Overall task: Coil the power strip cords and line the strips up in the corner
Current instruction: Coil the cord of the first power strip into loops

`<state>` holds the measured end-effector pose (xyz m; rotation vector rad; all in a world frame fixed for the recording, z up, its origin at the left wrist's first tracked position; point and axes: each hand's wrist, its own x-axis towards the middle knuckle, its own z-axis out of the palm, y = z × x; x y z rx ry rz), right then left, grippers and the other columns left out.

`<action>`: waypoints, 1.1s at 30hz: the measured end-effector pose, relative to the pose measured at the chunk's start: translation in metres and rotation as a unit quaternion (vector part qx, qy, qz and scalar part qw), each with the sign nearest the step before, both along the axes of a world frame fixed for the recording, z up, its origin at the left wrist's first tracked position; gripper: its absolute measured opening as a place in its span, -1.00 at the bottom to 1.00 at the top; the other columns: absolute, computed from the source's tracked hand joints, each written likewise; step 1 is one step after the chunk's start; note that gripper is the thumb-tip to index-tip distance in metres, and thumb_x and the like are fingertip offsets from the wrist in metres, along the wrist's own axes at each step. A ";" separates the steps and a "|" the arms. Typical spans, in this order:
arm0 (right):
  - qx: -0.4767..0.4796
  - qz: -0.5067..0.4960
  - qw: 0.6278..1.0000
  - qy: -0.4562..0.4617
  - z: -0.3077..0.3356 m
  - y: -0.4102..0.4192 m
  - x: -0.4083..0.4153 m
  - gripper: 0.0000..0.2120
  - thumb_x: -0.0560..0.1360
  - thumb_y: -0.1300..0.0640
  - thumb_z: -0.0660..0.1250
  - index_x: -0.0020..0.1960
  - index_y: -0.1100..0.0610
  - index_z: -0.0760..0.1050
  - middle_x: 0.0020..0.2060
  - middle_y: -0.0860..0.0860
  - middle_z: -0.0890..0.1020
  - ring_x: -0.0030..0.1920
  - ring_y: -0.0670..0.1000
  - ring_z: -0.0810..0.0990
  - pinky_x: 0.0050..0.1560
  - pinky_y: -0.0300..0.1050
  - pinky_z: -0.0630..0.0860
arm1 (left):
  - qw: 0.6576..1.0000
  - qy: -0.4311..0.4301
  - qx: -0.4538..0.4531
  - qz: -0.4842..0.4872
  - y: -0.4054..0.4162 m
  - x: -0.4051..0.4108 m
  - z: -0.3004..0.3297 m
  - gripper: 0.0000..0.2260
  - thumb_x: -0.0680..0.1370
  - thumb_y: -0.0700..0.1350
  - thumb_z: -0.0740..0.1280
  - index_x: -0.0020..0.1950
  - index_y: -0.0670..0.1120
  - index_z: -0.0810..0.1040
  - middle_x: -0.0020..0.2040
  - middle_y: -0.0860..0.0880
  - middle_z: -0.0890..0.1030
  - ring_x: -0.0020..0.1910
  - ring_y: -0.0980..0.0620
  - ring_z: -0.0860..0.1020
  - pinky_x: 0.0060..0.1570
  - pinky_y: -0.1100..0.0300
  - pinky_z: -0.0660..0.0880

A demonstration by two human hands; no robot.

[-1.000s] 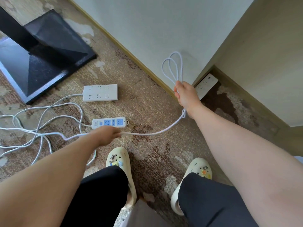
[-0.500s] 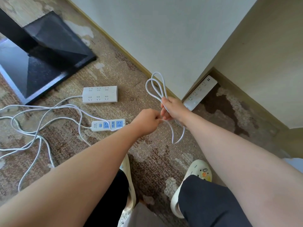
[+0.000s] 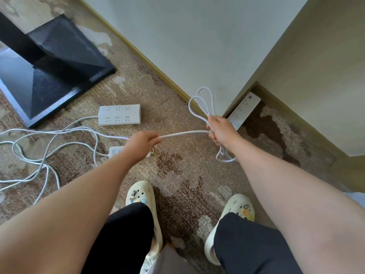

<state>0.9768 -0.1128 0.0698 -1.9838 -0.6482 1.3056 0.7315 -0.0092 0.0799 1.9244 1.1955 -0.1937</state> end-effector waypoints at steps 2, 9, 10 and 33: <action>0.003 0.022 1.000 -0.012 0.001 0.002 -0.002 -0.66 0.68 -0.07 0.05 -0.10 0.13 0.41 -0.42 0.02 0.44 -0.56 -0.09 0.33 -0.55 -0.24 0.29 | 0.999 0.016 -0.021 0.041 0.006 -0.023 -0.003 -0.78 0.60 -0.01 0.25 -0.09 -0.07 0.63 -0.35 -0.06 0.52 -0.45 0.02 0.36 -0.39 0.20 0.35; 0.019 0.061 0.996 0.066 0.014 0.014 -0.019 -0.44 0.65 -0.23 0.01 -0.13 0.18 0.54 -0.57 -0.02 0.42 -0.61 -0.04 0.28 -0.55 -0.21 0.27 | 0.990 -0.071 0.022 0.122 0.009 0.047 0.017 -0.73 0.61 0.02 0.22 -0.18 -0.05 0.61 -0.51 0.08 0.41 -0.70 0.20 0.24 -0.69 0.36 0.18; 0.024 0.055 0.996 0.073 0.015 0.013 -0.018 -0.38 0.62 -0.31 -0.01 -0.15 0.18 0.54 -0.59 -0.03 0.38 -0.62 -0.05 0.26 -0.55 -0.22 0.27 | 0.990 -0.062 0.014 0.127 0.009 0.051 0.016 -0.74 0.61 0.01 0.21 -0.15 -0.06 0.62 -0.49 0.06 0.42 -0.67 0.20 0.24 -0.65 0.34 0.20; 0.038 -0.013 0.999 -0.017 0.007 0.019 -0.018 -0.57 0.66 -0.12 0.04 -0.16 0.13 0.48 -0.44 -0.06 0.39 -0.52 -0.10 0.29 -0.43 -0.15 0.24 | 0.993 -0.080 -0.048 0.069 -0.034 0.086 0.022 -0.75 0.63 -0.05 0.16 -0.14 -0.07 0.56 -0.30 -0.03 0.58 -0.61 0.20 0.31 -0.61 0.31 0.31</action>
